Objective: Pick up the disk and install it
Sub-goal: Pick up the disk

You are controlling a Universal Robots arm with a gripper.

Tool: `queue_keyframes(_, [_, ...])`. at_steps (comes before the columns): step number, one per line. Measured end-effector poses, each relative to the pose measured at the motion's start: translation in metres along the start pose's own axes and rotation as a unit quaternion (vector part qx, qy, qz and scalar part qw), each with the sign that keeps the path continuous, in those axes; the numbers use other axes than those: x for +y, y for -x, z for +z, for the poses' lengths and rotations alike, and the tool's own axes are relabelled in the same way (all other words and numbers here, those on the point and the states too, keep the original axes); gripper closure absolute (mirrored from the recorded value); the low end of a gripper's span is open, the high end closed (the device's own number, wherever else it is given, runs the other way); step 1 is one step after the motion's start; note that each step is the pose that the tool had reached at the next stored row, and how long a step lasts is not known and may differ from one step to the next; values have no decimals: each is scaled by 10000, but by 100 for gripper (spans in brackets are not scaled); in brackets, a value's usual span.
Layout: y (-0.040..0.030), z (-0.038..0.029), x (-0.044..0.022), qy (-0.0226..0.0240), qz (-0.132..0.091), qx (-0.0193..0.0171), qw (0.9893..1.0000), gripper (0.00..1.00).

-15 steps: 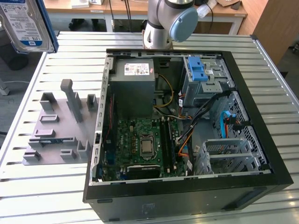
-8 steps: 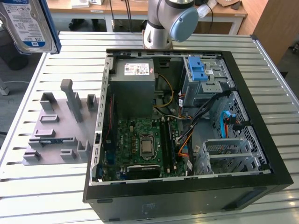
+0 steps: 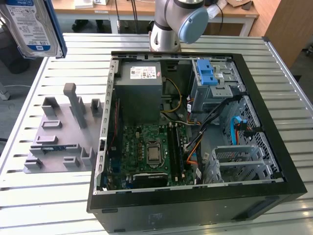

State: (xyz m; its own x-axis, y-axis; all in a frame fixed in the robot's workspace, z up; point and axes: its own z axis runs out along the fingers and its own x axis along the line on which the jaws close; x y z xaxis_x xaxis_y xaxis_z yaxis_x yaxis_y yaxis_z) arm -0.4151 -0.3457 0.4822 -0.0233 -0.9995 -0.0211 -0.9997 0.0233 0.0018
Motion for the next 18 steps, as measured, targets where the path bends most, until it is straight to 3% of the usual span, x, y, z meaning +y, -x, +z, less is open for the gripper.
queue_keyframes(18, [-151,-3,-221,1,0,0,10000,64])
